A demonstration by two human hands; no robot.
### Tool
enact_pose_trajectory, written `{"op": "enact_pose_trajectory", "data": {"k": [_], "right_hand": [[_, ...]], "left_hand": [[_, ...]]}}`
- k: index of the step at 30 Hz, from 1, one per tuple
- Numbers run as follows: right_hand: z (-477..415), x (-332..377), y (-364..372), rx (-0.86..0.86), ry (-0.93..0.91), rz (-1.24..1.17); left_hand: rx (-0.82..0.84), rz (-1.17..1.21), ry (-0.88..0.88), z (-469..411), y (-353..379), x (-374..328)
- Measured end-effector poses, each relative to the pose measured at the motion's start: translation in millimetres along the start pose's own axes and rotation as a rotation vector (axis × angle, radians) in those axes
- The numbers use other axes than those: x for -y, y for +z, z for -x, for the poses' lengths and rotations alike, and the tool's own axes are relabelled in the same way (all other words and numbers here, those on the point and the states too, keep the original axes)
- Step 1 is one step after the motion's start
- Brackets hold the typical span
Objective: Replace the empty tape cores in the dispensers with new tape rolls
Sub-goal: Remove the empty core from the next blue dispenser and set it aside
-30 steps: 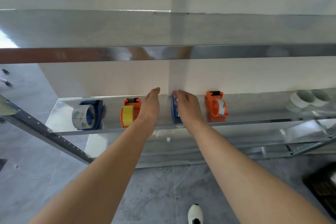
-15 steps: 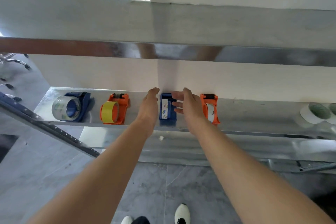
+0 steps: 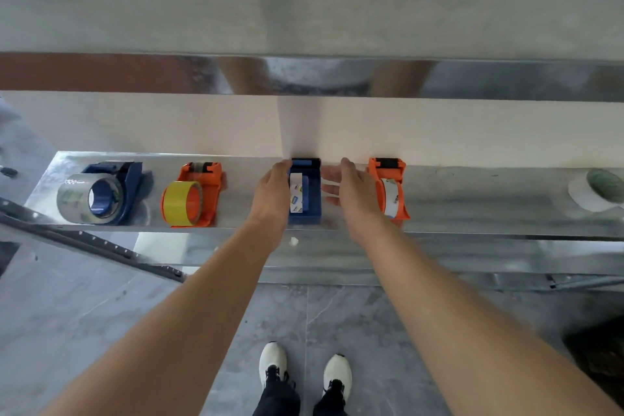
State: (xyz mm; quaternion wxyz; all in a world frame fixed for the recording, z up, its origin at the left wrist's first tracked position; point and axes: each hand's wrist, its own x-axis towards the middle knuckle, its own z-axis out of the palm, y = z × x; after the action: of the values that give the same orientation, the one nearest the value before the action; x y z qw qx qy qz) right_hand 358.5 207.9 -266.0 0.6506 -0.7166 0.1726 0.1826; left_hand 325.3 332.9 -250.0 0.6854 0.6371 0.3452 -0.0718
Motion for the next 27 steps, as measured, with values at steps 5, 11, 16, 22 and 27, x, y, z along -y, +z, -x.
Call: {"op": "enact_pose_trajectory", "data": {"k": [5, 11, 16, 22, 27], "right_hand": [[-10.2, -12.5, 1.6, -0.022, 0.013, -0.006], [-22.5, -27.0, 3.0, -0.018, 0.025, 0.028], [-27.8, -34.1, 3.7, -0.021, 0.054, 0.031], [-33.8, -38.8, 7.7, -0.028, 0.079, 0.051], [-37.4, -47.3, 9.3, -0.018, 0.091, 0.051]], "left_hand": [[-0.021, -0.111, 0.076, -14.8, -0.6, 11.6], [-0.044, -0.257, 0.162, -29.2, 1.0, 27.2], [-0.061, -0.247, 0.163, -35.1, 2.0, 32.9], [-0.063, -0.260, 0.209, -42.0, 4.2, 36.7], [-0.050, -0.230, 0.205, -47.1, 5.3, 44.6]]}}
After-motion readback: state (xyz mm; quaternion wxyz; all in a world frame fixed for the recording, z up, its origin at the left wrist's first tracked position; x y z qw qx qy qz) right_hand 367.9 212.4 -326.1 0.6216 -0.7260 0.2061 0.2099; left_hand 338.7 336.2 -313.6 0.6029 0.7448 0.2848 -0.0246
